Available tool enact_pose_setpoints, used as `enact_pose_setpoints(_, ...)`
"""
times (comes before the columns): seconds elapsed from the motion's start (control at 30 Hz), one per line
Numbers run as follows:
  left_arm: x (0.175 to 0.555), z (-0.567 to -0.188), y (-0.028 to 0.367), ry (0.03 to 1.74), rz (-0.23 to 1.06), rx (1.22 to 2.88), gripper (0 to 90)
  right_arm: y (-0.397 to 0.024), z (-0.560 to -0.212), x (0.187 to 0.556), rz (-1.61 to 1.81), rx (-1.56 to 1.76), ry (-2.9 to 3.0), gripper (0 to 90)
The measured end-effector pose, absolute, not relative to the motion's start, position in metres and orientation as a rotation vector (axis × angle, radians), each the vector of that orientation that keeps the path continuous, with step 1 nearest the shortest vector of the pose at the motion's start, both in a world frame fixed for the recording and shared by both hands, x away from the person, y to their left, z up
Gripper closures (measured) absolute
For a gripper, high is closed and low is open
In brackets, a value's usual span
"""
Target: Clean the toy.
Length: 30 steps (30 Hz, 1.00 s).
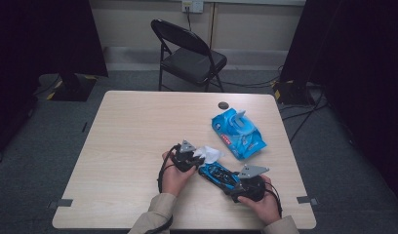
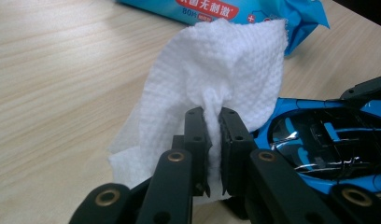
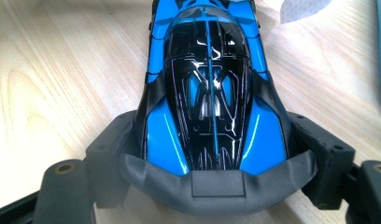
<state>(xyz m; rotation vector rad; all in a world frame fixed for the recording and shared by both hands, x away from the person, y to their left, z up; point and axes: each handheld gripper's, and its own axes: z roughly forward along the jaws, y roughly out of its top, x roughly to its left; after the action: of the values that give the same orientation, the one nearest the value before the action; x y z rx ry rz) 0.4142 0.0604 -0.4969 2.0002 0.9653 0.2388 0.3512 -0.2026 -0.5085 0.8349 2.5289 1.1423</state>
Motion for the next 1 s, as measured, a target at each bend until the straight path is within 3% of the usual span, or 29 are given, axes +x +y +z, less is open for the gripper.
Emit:
enact_pose_setpoints(0.27, 0.412, -0.498, 0.075, 1.022, 0.222, 2.007, 82.9, -0.203, -0.508, 0.351, 1.143, 0.834, 2.529, 24.6)
enact_pose_setpoints(0.5, 0.407, -0.475, 0.074, 0.986, 0.231, 2.009, 83.1, -0.203, -0.508, 0.351, 1.143, 0.836, 2.529, 24.5)
enact_pose_setpoints(1.0, 0.381, -0.447, 0.024, 0.808, 0.132, 2.023, 83.4, -0.203, -0.508, 0.351, 1.142, 0.835, 2.529, 24.5)
